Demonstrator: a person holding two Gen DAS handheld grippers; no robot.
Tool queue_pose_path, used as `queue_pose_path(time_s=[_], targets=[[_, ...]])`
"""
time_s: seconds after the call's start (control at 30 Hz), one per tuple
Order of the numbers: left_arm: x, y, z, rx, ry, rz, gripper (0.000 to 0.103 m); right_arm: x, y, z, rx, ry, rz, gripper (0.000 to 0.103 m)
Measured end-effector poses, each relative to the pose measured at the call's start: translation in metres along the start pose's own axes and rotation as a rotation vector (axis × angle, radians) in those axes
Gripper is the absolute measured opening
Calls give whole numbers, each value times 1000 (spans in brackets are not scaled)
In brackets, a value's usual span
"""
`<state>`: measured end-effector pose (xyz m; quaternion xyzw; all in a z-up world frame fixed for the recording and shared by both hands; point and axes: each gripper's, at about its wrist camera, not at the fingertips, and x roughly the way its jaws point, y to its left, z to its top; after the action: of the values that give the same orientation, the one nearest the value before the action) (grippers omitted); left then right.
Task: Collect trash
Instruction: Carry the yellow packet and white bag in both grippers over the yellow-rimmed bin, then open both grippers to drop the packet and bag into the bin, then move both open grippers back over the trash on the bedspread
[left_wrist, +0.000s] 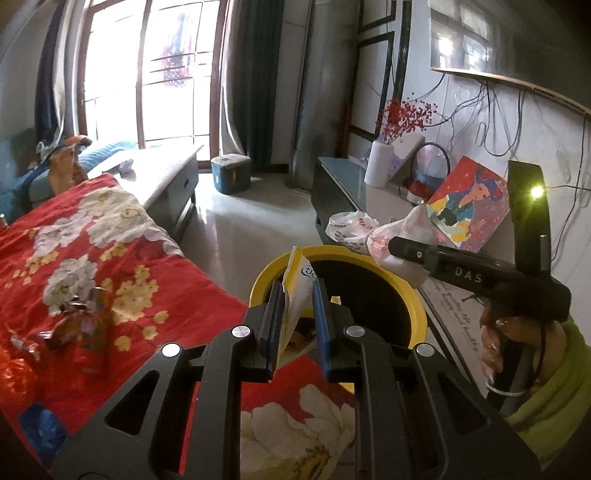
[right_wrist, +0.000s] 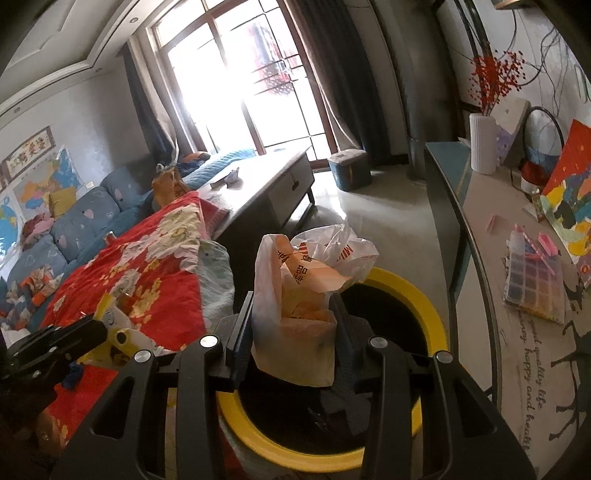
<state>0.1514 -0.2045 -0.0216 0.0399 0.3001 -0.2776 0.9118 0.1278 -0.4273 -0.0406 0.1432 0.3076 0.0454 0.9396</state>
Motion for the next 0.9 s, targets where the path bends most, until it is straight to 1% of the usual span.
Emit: queue_pose_path(time_s=[0.13,0.43,0.5,0.53,0.57,0.6,0.63,0.67,0.7,0.73,0.77,0.83,0.9], targets=[[15,-4,0,7,15,-2,11,2,-9,-3,20,16,-5,38],[41,-6,2,-3,44,-22,12,5,-22,-6,42,24,-13,45],[46,-6,2,-9,52,-32,12,6,-24,-7,49,27,-20,50],[47,-6,2,-9,54,-38,15,6,-27,-7,55,25,-25,55],[48,-7,1,-7,58,-42,27,5,-29,-7,64,18,-35,61],[47,-6,1,-9,57,-43,38,5,-30,-7,67,16,-38,62],[46,-5,0,-15,54,-41,56,4,-30,-6,67,13,-41,63],[44,-4,0,-26,54,-40,63,4,-30,-6,66,10,-47,66],[42,-2,0,-35,54,-39,64,3,-30,-5,68,6,-52,68],[40,0,-1,-41,55,-31,69,2,-30,-5,70,-1,-56,71],[39,1,-1,-44,53,-23,80,1,-30,-5,72,-7,-59,73],[34,3,-1,-51,40,-13,91,0,-29,-5,69,-11,-63,74],[28,6,-2,-63,29,-6,92,0,-26,-5,63,-16,-67,75]])
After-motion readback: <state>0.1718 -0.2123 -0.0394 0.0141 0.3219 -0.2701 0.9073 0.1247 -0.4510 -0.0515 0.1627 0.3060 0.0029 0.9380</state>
